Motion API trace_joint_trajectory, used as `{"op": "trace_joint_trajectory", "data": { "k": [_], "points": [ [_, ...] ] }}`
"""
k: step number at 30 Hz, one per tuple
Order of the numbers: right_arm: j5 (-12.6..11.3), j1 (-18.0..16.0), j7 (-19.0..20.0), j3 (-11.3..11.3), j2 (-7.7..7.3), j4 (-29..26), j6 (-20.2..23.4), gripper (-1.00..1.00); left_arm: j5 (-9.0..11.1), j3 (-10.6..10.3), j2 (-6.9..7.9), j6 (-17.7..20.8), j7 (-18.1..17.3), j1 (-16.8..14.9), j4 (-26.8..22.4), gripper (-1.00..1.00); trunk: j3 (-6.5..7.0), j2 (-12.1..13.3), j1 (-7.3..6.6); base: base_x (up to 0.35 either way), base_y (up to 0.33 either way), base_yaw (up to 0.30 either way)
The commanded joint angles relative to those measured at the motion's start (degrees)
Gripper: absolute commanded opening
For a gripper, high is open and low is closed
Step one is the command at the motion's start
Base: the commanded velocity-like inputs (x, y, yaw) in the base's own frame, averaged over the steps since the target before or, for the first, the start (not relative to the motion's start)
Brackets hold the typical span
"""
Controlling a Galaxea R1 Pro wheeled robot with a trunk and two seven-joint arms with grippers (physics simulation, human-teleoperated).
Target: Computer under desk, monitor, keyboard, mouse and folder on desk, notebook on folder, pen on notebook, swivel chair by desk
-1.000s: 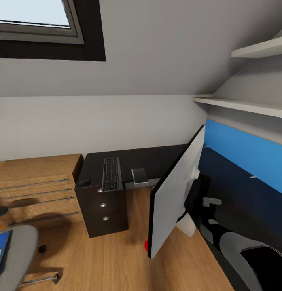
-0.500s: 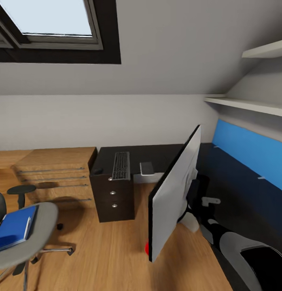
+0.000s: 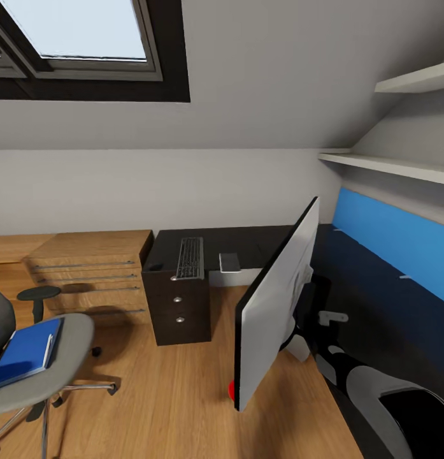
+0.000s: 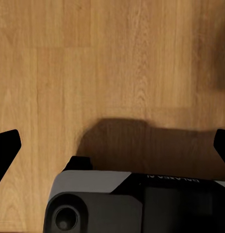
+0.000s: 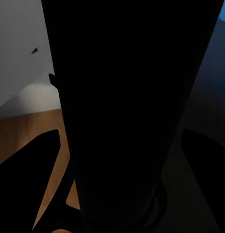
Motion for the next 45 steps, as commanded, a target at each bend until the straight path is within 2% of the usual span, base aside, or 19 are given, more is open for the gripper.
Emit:
{"op": "trace_joint_trajectory", "data": {
  "k": [1, 21, 22, 23, 45],
  "points": [
    [-0.73, -0.02, -0.21, 0.52, -0.04, 0.11, -0.12, -1.0, 0.38, -0.21, 0.04, -0.12, 0.44, -0.05, -0.08, 1.0, -0.07, -0.04, 0.0, 0.0, 0.0, 0.0],
    [0.51, 0.03, -0.22, 0.46, -0.17, 0.03, -0.12, -1.0, 0.52, -0.24, 0.06, -0.55, 0.43, -0.05, -0.01, 1.0, -0.07, -0.04, 0.0, 0.0, 0.0, 0.0],
    [0.42, 0.03, -0.22, 0.53, -0.16, 0.03, -0.12, -1.0, 0.52, -0.24, 0.06, -0.55, 0.43, -0.05, -0.01, 1.0, -0.07, -0.04, 0.0, 0.0, 0.0, 0.0],
    [-1.23, 0.03, -0.22, 0.53, -0.14, 0.03, -0.12, -1.0, 0.53, -0.24, 0.06, -0.55, 0.43, -0.05, -0.01, 1.0, -0.07, -0.04, 0.0, 0.0, 0.0, 0.0],
    [-1.23, 0.05, -0.05, 0.53, -0.14, 0.19, -0.12, -1.0, 0.55, -0.24, 0.06, -0.55, 0.43, -0.05, 0.07, 1.0, -0.07, -0.04, 0.0, -0.003, -0.145, 0.0]
  ]
}}
